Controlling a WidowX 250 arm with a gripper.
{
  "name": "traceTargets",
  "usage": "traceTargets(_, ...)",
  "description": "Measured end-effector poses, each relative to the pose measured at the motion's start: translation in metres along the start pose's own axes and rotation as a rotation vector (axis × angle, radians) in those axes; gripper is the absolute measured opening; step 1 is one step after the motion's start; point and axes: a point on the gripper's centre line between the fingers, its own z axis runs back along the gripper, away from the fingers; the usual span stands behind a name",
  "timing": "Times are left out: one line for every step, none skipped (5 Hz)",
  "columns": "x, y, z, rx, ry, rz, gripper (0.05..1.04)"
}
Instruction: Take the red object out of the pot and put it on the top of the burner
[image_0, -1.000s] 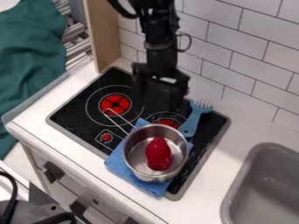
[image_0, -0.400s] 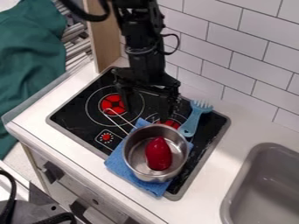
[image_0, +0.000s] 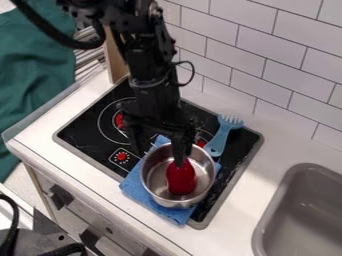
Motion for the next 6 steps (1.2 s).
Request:
traceTargets(-0.002,-0.011,-0.011,0.001,0.023,-0.019,1.001)
traceTargets(0.003,-0.014,-0.026,0.0,0.062,-0.026,1.001)
traceTargets(0.004,-0.012,-0.038,0.007,0.092,-0.009,1.001)
traceTargets(0.008,-0.008,-0.048,0.012,0.097,-0.012,1.001)
traceTargets(0.014,-0.003,-0.053,0.009,0.095,-0.006,1.001)
traceTargets(0.018,-0.001,-0.059,0.005,0.11,0.003,0.947)
